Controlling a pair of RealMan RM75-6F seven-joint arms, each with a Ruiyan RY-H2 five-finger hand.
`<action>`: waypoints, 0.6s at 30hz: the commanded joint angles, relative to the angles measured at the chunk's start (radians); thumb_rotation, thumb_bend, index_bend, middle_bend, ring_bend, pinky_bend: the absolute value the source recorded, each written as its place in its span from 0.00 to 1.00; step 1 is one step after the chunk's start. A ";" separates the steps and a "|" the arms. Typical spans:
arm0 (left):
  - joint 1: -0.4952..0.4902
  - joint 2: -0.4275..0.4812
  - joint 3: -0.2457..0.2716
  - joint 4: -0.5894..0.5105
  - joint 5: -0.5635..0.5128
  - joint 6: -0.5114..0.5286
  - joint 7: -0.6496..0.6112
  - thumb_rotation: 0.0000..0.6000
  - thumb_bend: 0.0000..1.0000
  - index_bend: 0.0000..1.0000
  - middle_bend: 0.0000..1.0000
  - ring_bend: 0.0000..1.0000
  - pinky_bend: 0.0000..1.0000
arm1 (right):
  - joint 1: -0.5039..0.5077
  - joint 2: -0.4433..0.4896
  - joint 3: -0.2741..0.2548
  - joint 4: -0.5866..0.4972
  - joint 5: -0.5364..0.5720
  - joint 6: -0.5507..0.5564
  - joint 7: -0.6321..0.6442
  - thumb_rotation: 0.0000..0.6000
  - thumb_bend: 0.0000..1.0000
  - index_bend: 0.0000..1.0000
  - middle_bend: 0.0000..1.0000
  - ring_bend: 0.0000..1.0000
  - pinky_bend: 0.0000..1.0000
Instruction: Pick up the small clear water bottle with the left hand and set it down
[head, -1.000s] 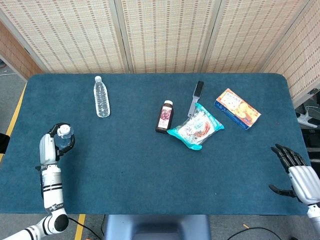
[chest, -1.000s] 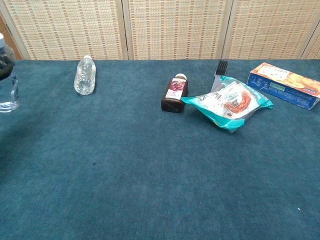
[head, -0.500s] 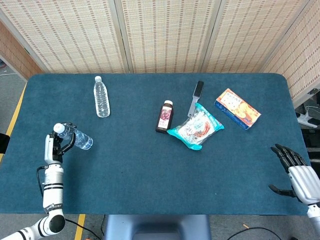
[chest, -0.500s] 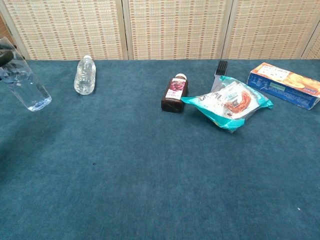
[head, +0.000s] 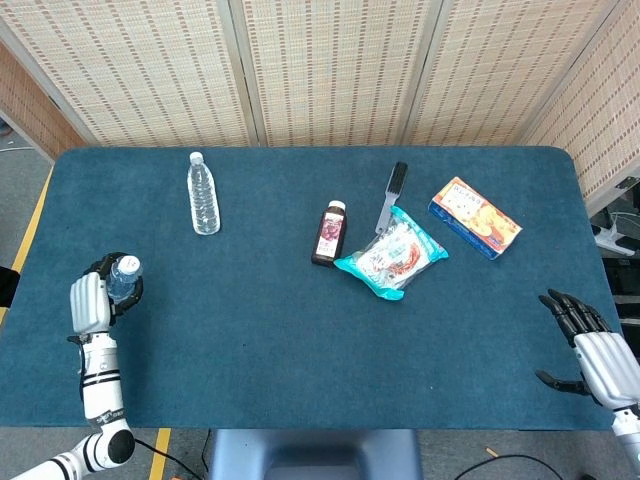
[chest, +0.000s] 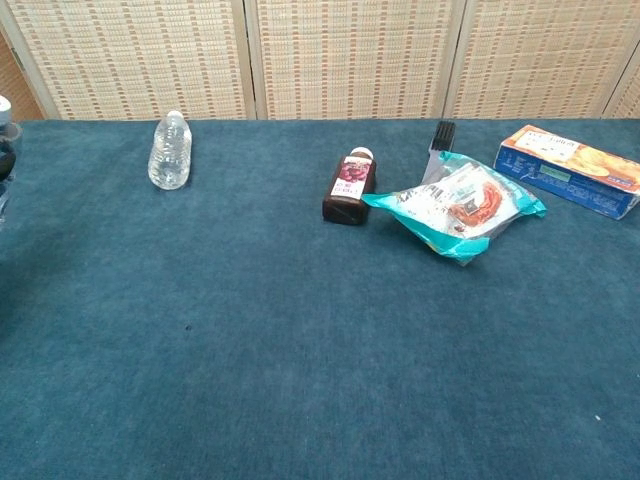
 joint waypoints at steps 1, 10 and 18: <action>0.040 0.103 -0.030 -0.273 -0.044 -0.181 -0.598 1.00 0.67 0.54 0.55 0.46 0.40 | 0.000 0.000 0.000 0.000 0.000 0.000 0.002 1.00 0.06 0.00 0.00 0.00 0.11; 0.022 0.021 -0.002 -0.096 -0.034 -0.051 -0.321 1.00 0.54 0.54 0.55 0.46 0.41 | 0.003 0.000 -0.001 0.001 0.001 -0.004 0.003 1.00 0.06 0.00 0.00 0.00 0.11; 0.001 -0.058 0.009 0.054 -0.002 0.020 -0.192 1.00 0.50 0.54 0.53 0.46 0.42 | 0.004 0.001 -0.003 0.000 -0.001 -0.007 0.001 1.00 0.06 0.00 0.00 0.00 0.11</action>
